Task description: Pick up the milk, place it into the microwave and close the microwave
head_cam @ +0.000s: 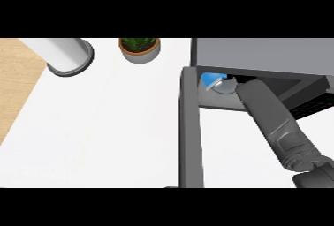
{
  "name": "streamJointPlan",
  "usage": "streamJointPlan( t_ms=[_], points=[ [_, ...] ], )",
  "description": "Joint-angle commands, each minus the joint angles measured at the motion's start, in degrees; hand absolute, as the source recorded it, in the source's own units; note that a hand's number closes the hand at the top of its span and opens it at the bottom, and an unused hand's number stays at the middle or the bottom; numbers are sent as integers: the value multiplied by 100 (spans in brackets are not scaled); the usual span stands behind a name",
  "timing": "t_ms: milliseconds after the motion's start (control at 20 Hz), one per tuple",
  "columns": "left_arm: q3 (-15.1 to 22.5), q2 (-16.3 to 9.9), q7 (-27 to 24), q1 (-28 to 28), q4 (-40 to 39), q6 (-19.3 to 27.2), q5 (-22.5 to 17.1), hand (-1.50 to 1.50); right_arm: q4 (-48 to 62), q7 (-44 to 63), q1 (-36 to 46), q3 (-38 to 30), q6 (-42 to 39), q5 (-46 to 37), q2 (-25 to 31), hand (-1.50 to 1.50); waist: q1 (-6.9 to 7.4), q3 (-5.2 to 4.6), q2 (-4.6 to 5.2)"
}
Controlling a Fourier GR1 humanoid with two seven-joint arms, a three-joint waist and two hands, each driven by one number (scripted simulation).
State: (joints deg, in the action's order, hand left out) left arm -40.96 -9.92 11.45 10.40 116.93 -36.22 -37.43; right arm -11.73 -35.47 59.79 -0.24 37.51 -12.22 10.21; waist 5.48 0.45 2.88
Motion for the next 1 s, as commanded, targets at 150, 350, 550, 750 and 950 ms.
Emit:
streamJointPlan(
  t_ms=[150, 350, 550, 750, 950],
  points=[
    [254, 40, 26, -258, -196, 24, 265, -150, 460, 57, 362, 106, 614, -294, 258, 150, 89, -27, 57],
    [190, -76, 5, -358, -283, 39, 280, -150, 800, 342, 364, 163, 847, -417, 554, 150, 178, -28, 97],
    [167, -103, -76, -390, -236, -3, 407, -150, 1154, 1406, 54, 282, 1846, -593, 858, -150, 207, -49, 164],
    [194, -163, -112, -499, -362, -14, 591, -150, 781, 542, 245, 352, 1120, -636, 616, -150, 196, -6, 95],
    [312, -121, -161, -534, -330, -86, 719, -150, 740, 413, 320, 298, 866, -588, 546, -150, 235, -7, 93]
  ],
)
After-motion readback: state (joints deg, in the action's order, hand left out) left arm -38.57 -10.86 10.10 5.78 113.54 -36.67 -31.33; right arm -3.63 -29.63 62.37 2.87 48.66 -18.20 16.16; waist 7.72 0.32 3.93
